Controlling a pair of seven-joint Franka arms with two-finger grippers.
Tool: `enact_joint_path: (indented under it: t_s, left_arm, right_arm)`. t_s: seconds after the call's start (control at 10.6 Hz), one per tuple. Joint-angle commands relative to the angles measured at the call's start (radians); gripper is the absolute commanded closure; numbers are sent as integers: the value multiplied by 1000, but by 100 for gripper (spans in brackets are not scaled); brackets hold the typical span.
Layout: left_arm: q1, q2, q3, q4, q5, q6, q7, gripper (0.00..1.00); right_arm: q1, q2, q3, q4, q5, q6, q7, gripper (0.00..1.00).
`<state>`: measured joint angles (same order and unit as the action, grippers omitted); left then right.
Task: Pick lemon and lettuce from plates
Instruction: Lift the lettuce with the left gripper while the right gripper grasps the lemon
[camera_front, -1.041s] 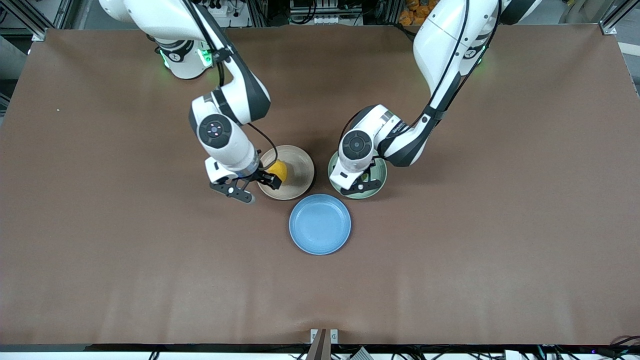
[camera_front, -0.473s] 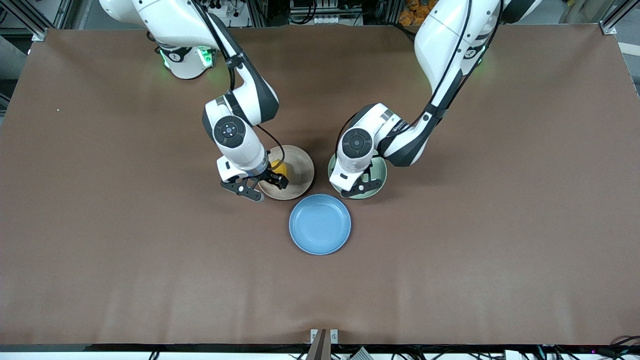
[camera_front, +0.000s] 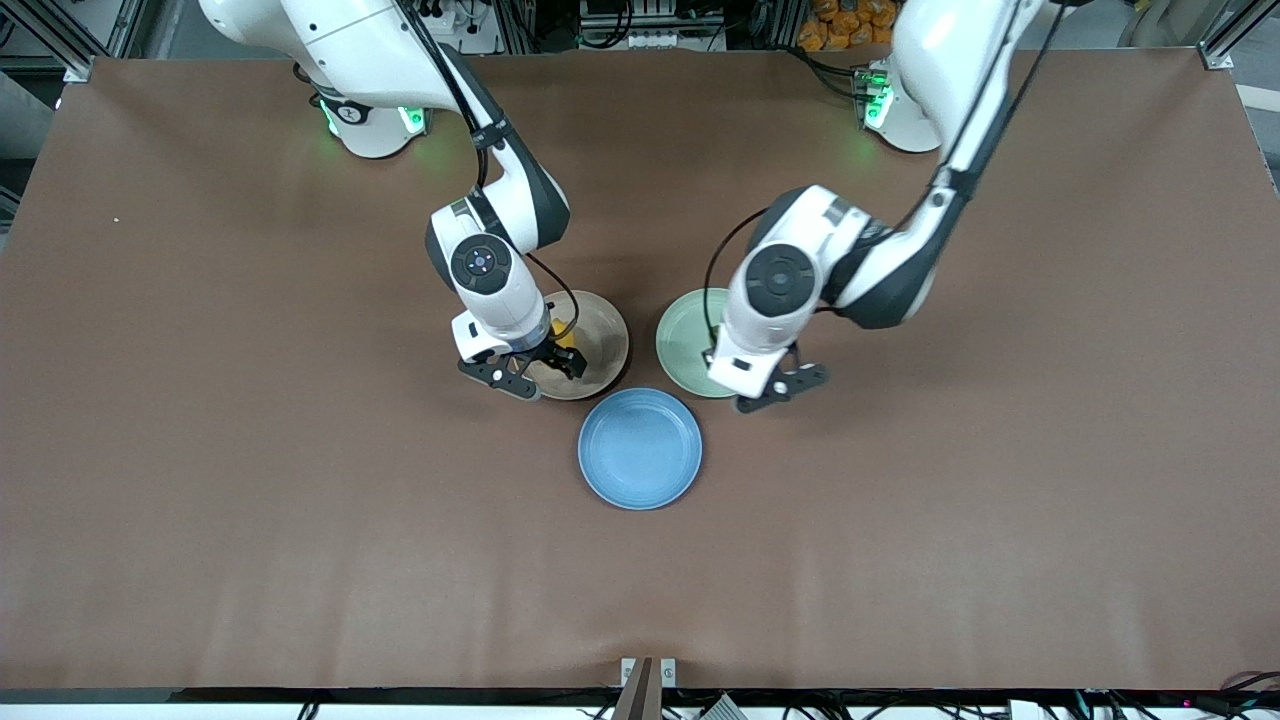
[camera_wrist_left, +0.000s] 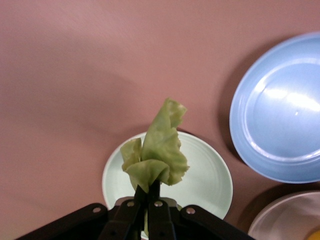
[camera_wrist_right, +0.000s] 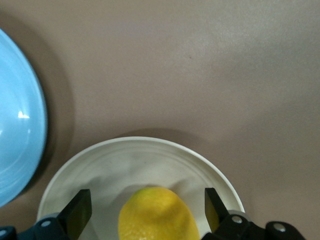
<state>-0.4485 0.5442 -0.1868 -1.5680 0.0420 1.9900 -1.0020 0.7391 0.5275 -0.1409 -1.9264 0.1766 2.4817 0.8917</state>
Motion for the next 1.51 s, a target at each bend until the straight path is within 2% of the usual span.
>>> enact_joint_path:
  t_s: [0.0,0.38,0.66,1.14,1.23,1.42]
  left_arm:
    - [144,-38,-17,51,-48,-88,189,100]
    - [319,-67,-11,45,-67,-132,561,100]
    - [421,-5,0,40,-39,-137,738,100]
    - [464,108,0,48,104,-74,749,100]
    - [474,121,0,48,105,-47,749,100]
    - [479,147,0,49,108,-8,747,100]
  right_arm:
    - [25,-12,-9,-62,17,63,10,0]
    - [46,-9,-9,-83,17,68,13,0]
    - [63,11,-9,-115,17,152,47,0]
    - [66,34,-9,-114,17,181,49,1]
    - [66,34,-9,-112,17,181,49,9]
    - [62,34,-9,-109,17,180,50,35]
